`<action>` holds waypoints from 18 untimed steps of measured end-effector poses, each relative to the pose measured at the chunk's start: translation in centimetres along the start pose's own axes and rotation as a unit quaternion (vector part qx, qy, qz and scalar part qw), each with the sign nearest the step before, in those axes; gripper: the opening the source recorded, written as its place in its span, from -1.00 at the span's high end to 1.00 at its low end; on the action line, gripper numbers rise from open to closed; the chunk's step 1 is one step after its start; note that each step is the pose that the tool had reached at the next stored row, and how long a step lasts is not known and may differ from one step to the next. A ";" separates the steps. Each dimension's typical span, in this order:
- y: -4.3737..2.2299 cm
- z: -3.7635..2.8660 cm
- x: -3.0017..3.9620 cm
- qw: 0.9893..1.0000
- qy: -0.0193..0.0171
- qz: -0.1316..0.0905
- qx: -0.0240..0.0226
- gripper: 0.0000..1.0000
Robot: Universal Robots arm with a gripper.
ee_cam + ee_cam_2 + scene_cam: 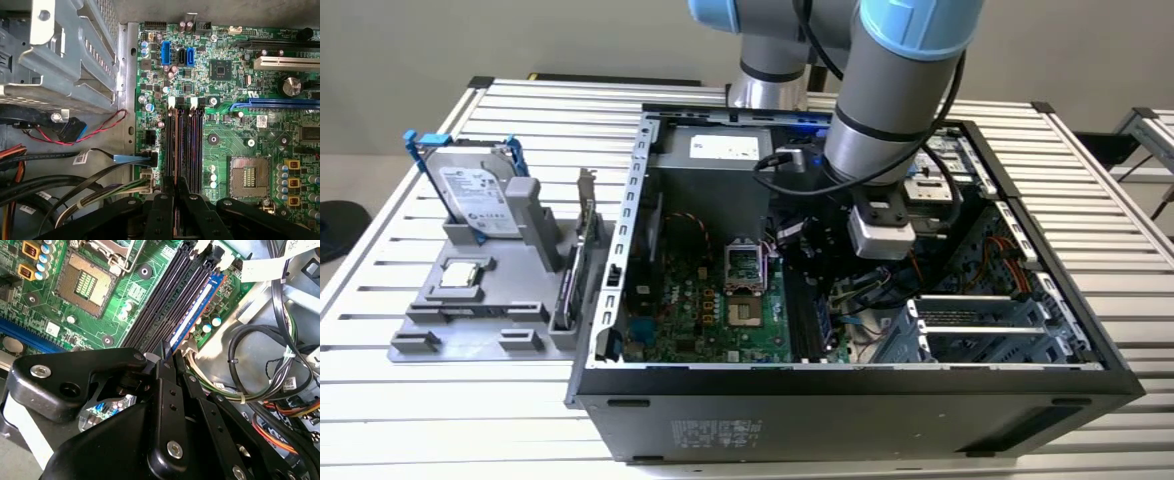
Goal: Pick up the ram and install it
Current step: 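Insert the ram into the slot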
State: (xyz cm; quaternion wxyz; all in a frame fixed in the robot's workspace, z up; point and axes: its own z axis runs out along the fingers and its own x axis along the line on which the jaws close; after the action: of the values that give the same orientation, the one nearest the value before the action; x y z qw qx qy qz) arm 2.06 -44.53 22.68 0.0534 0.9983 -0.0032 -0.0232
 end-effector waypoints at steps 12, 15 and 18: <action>1.30 0.12 0.35 0.999 -0.004 -0.003 0.051 1.00; 1.81 0.17 0.41 0.998 -0.005 -0.003 0.059 1.00; 1.89 0.18 0.40 0.998 -0.005 -0.003 0.059 1.00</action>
State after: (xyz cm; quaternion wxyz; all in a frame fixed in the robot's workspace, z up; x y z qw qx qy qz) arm 2.45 -46.44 22.69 -0.0056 0.9996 -0.0017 -0.0281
